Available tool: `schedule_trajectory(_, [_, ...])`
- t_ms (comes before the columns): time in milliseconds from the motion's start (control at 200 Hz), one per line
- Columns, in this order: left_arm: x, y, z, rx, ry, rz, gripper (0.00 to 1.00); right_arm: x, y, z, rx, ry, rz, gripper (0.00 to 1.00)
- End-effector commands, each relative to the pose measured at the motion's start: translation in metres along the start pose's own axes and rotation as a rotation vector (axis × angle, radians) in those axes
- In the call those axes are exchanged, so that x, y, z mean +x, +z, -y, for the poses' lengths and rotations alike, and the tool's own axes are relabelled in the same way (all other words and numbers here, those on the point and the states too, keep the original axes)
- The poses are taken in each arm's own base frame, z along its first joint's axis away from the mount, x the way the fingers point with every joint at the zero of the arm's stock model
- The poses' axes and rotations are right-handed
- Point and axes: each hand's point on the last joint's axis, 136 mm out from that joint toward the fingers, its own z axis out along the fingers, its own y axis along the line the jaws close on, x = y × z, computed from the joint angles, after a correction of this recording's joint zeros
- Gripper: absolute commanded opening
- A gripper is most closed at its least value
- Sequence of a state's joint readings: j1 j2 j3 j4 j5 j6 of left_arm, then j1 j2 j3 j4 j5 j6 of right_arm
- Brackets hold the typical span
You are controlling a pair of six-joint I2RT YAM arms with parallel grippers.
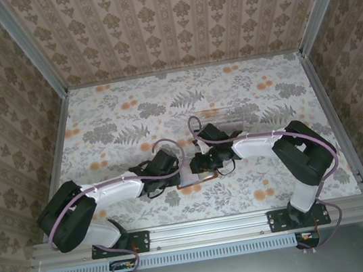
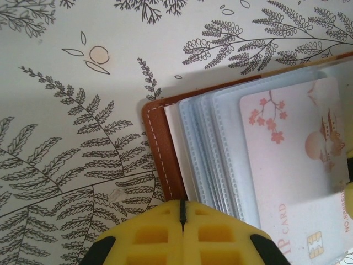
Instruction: Take the credit cards out of the card holder
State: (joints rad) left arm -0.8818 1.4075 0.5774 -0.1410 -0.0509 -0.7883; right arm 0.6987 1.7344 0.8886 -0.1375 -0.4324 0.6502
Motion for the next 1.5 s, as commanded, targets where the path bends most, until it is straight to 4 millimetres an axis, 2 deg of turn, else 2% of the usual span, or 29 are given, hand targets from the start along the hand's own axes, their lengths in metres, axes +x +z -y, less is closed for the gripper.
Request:
schedule_trajectory(0, [0.019,0.007,-0.02,-0.074,0.01,-0.076,0.0,0.001,0.002,0.008,0.049,-0.006,-0.01,0.33])
schedule_trajectory(150, [0.019,0.008,-0.019,-0.07,0.01,-0.079,0.0,0.002,0.007,0.005,0.017,-0.005,-0.025,0.33])
schedule_trajectory(310, [0.019,0.008,-0.018,-0.067,0.013,-0.08,0.0,0.001,0.01,-0.002,-0.029,0.005,-0.028,0.28])
schedule_trajectory(405, [0.02,0.008,-0.019,-0.068,0.012,-0.082,0.0,0.0,0.008,-0.001,-0.026,0.011,-0.021,0.2])
schedule_trajectory(515, [0.019,0.008,-0.019,-0.068,0.012,-0.081,0.0,0.0,0.006,0.003,-0.026,0.022,-0.016,0.0])
schedule_trajectory(750, [0.021,0.009,-0.021,-0.075,0.015,-0.085,0.0,-0.002,-0.002,0.01,-0.01,0.032,0.005,0.0])
schedule_trajectory(1150, [0.023,0.009,-0.025,-0.085,0.016,-0.089,0.0,-0.006,-0.02,0.035,0.056,0.045,0.024,0.0])
schedule_trajectory(1385, [0.023,0.009,-0.025,-0.084,0.017,-0.089,0.0,-0.005,-0.02,0.048,0.086,0.045,0.006,0.0])
schedule_trajectory(1490, [0.021,0.008,-0.022,-0.076,0.022,-0.089,0.0,-0.005,-0.017,0.045,0.065,0.045,-0.003,0.0])
